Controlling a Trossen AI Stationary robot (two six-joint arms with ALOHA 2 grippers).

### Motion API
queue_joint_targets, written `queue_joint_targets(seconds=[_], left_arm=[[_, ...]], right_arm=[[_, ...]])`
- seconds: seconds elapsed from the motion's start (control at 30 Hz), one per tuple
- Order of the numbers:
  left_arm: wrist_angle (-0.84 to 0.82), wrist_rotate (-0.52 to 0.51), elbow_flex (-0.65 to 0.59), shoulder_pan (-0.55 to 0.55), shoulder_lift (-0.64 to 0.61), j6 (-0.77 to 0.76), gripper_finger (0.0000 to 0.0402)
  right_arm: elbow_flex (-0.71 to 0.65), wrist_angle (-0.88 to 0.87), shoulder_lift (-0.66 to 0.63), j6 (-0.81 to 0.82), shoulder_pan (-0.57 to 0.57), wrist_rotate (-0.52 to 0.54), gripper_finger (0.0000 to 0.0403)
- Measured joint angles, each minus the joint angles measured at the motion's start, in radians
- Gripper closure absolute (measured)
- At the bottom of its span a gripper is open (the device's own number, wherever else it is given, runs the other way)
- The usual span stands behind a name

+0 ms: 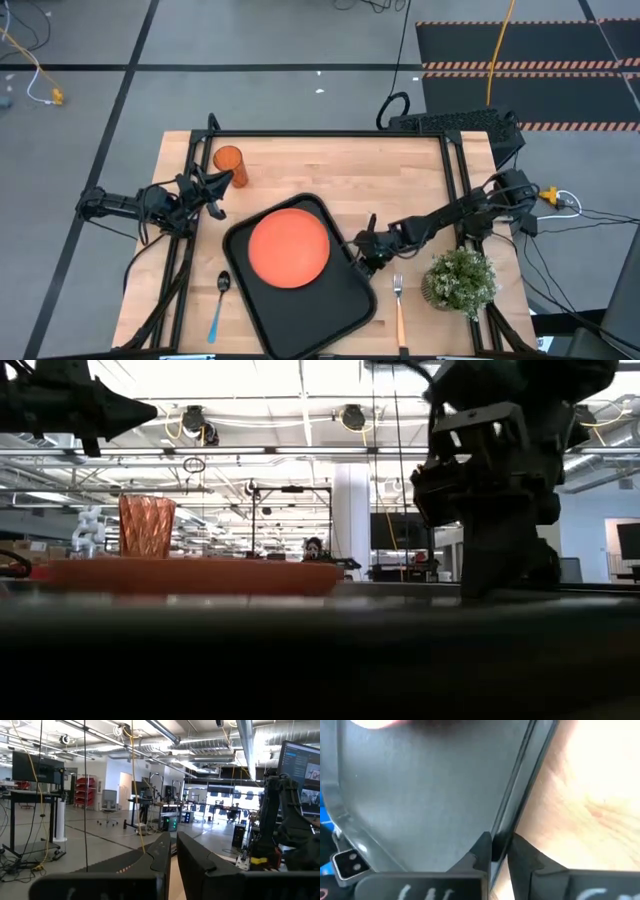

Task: Pick and place plate/cup/fork/spoon on tray
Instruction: Adjust the black serving tray

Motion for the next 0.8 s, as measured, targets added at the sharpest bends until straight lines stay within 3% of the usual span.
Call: queue_joint_targets(seconds=[0.37,0.8], left_arm=[[0.005,0.0,0.0,-0.001,0.0,0.008,0.0369],[0.004,0.0,0.0,0.0,0.0,0.023,0.0369]], right_arm=[[-0.002,-0.037,-0.004,-0.156,-0.121,-0.089,0.038],[-0.002,-0.224,-0.037,-0.577,-0.257,-0.125,0.0379]])
